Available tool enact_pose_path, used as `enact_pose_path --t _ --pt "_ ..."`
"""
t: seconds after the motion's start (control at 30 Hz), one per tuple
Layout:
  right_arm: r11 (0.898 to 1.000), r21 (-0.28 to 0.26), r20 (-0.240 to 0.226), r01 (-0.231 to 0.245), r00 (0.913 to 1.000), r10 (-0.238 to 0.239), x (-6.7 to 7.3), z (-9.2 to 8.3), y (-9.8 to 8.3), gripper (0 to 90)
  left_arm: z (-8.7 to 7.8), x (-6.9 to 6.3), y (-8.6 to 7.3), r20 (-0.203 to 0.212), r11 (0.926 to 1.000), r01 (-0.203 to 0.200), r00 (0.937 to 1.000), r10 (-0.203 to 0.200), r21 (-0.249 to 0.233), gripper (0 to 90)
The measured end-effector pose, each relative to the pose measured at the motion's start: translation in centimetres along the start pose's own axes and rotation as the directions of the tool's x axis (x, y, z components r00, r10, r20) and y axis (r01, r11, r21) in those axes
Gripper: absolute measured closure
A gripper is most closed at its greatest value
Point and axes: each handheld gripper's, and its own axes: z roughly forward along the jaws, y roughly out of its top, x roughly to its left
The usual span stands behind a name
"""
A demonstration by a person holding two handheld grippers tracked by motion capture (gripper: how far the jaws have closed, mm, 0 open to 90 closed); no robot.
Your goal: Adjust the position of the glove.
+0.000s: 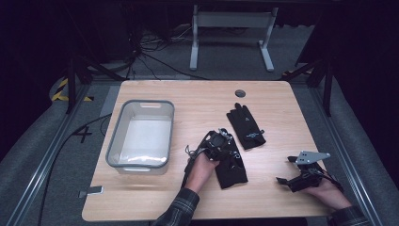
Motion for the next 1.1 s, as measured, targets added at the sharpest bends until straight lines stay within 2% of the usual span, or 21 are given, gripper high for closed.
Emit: enact_pose_path --t 0.17,0.23,0.27,0.5,0.6,0.73,0.8,0.87,0.9,1.1 --pt "1.0 0.0 -0.001 0.0 1.0 0.0 0.0 0.0 0.0 0.3 0.0 -1.9 -0.7 0.035 0.9997 -0.025 0.9991 0.025 -0.004 89.4" --pt "1.0 0.0 0.0 0.0 1.0 0.0 0.0 0.0 0.0 0.4 0.0 -2.2 -0.8 0.039 0.9996 -0.028 0.9988 0.028 -0.002 89.1" --pt "1.0 0.0 -0.001 -0.001 1.0 0.001 0.0 0.0 0.0 0.3 -0.1 -2.7 -0.9 0.043 0.9991 -0.041 0.9982 0.042 -0.008 89.1" --pt "1.0 0.0 -0.001 -0.001 1.0 0.001 0.0 0.0 0.0 0.4 -1.7 -3.2 -1.6 0.024 0.9974 -0.063 0.9977 0.064 -0.035 89.1" --pt "1.0 0.0 0.0 -0.001 1.0 0.001 0.0 0.0 0.0 0.4 -2.9 -3.7 -3.2 -0.012 0.9968 -0.076 0.997 0.076 -0.024 89.1" --pt "1.0 0.0 0.0 -0.001 1.0 0.001 0.0 0.0 0.0 0.4 -3.3 -3.9 -5.0 -0.009 0.9974 -0.072 0.9974 0.072 0.003 89.1" --pt "1.0 0.0 -0.001 -0.001 1.0 0.001 0.0 0.0 0.0 0.4 -3.2 -4.3 -5.9 0.003 0.9971 -0.074 0.9972 0.074 0.016 89.2" --pt "1.0 0.0 -0.001 0.0 1.0 0.0 0.0 0.0 0.0 0.4 -3.1 -4.4 -6.1 0.018 0.9964 -0.081 0.9966 0.081 0.025 89.1" --pt "1.0 0.0 0.0 0.0 1.0 0.0 0.0 0.0 0.0 0.4 -2.8 -5.0 -6.2 0.035 0.9957 -0.089 0.9955 0.089 0.024 89.2" --pt "1.0 0.0 -0.001 -0.001 1.0 0.001 0.0 0.0 0.0 0.4 -1.9 -6.5 -5.5 0.077 0.9895 -0.141 0.9874 0.138 0.032 89.1"
